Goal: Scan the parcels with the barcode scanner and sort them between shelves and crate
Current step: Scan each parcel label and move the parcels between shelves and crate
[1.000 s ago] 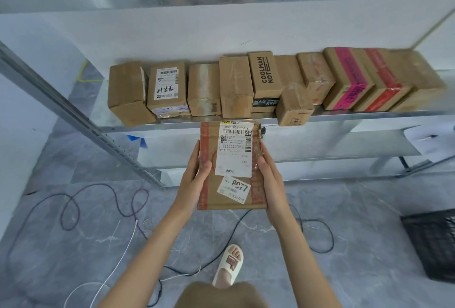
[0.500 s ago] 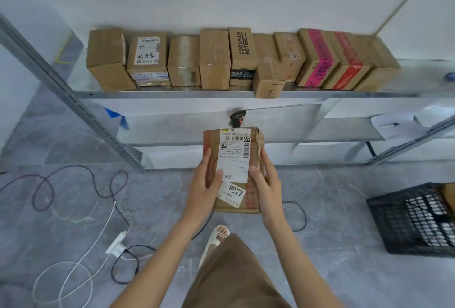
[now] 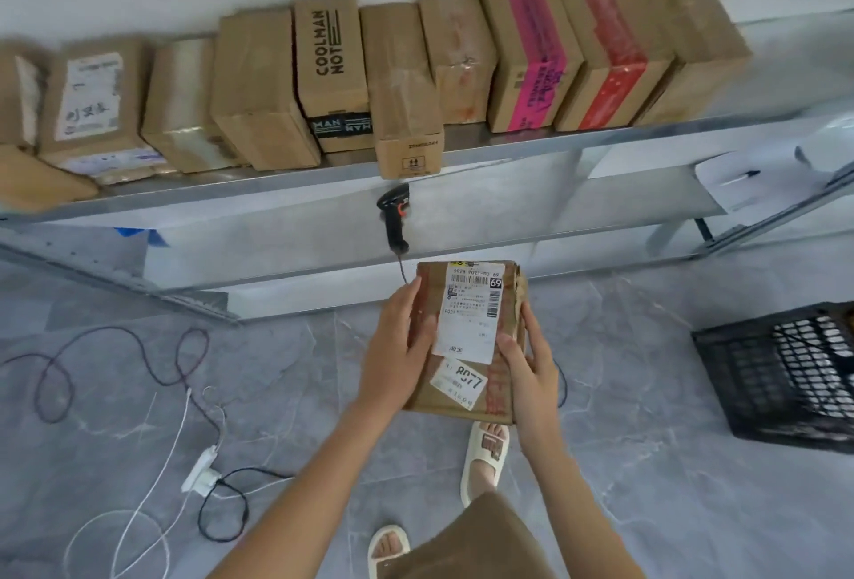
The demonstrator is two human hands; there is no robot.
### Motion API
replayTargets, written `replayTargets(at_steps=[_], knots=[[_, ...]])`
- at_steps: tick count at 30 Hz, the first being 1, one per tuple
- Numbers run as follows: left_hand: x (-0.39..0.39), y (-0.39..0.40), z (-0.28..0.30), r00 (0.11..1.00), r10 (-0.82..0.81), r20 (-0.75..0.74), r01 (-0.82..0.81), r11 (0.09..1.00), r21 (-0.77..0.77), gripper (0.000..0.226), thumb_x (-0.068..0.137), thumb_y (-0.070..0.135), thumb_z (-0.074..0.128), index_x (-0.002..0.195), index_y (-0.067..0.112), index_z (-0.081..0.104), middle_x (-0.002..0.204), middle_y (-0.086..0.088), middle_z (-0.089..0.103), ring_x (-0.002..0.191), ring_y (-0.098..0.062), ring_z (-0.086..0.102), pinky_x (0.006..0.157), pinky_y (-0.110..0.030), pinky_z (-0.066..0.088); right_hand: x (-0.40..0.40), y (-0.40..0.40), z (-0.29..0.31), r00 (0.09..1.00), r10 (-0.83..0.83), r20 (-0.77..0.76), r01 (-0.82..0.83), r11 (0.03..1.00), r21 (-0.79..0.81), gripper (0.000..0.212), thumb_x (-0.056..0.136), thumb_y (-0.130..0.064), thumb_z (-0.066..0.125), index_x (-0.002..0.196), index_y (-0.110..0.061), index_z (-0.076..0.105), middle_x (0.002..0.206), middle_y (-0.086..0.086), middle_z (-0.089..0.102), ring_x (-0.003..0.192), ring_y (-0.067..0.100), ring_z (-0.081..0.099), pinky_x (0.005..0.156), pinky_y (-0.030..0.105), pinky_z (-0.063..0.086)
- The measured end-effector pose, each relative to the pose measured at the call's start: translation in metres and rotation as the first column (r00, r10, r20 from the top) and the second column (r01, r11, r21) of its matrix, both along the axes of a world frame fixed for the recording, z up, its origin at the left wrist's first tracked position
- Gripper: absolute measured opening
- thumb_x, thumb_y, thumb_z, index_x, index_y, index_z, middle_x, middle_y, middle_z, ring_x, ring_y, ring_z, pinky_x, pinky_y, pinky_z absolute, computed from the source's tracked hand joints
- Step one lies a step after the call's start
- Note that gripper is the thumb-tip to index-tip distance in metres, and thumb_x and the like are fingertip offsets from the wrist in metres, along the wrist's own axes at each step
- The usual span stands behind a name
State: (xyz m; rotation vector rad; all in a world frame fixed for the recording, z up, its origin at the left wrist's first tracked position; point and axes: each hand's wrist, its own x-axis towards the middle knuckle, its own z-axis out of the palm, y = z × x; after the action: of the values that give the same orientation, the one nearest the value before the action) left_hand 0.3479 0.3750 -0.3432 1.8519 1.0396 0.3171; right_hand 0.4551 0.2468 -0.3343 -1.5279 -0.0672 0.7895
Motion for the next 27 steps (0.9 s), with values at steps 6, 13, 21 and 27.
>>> replayTargets(at_steps=[6, 13, 21, 27], knots=[[0.083, 0.081, -0.105, 0.975, 0.145, -0.171, -0.157, 0.986, -0.058, 0.058, 0.106, 0.032, 0.046, 0.159, 0.022, 0.022, 0.16, -0.007, 0.027, 0.144, -0.026, 0.036, 0.117, -0.045, 0.035, 0.075, 0.02, -0.08, 0.998, 0.009, -0.07, -0.013, 0.998, -0.059, 0.053, 0.072, -0.052, 0.069, 0.121, -0.067, 0.054, 0.131, 0.003, 0.064, 0.116, 0.023, 0.066, 0.096, 0.046, 0.056], [0.134, 0.2, -0.243, 0.872, 0.154, -0.466, -0.181, 0.983, -0.014, 0.076, 0.102, 0.031, 0.054, 0.161, 0.023, 0.007, 0.158, -0.026, 0.023, 0.14, -0.044, 0.036, 0.112, -0.05, 0.037, 0.094, 0.066, -0.201, 0.978, -0.052, -0.2, 0.058, 0.998, 0.025, 0.061, 0.068, -0.05, 0.074, 0.127, -0.057, 0.058, 0.131, 0.003, 0.066, 0.118, 0.027, 0.065, 0.097, 0.051, 0.053], [0.169, 0.277, -0.345, 0.832, 0.215, -0.512, -0.118, 0.97, 0.214, 0.095, 0.097, 0.036, 0.062, 0.16, 0.031, -0.009, 0.136, -0.026, 0.048, 0.125, -0.046, 0.047, 0.102, -0.053, 0.041, 0.083, 0.112, -0.305, 0.961, -0.068, -0.269, 0.076, 0.997, 0.019, 0.061, 0.067, -0.05, 0.077, 0.123, -0.061, 0.059, 0.136, 0.002, 0.062, 0.118, 0.028, 0.065, 0.091, 0.053, 0.057], [0.177, 0.288, -0.341, 0.938, 0.314, -0.145, -0.296, 0.946, 0.133, 0.093, 0.086, 0.007, 0.071, 0.159, 0.029, 0.017, 0.126, -0.013, 0.051, 0.107, -0.024, 0.059, 0.091, -0.022, 0.046, 0.075, 0.109, -0.307, 0.951, -0.106, -0.292, 0.111, 0.994, 0.002, 0.057, 0.076, -0.034, 0.079, 0.125, -0.054, 0.061, 0.131, 0.007, 0.065, 0.11, 0.028, 0.069, 0.079, 0.046, 0.062]])
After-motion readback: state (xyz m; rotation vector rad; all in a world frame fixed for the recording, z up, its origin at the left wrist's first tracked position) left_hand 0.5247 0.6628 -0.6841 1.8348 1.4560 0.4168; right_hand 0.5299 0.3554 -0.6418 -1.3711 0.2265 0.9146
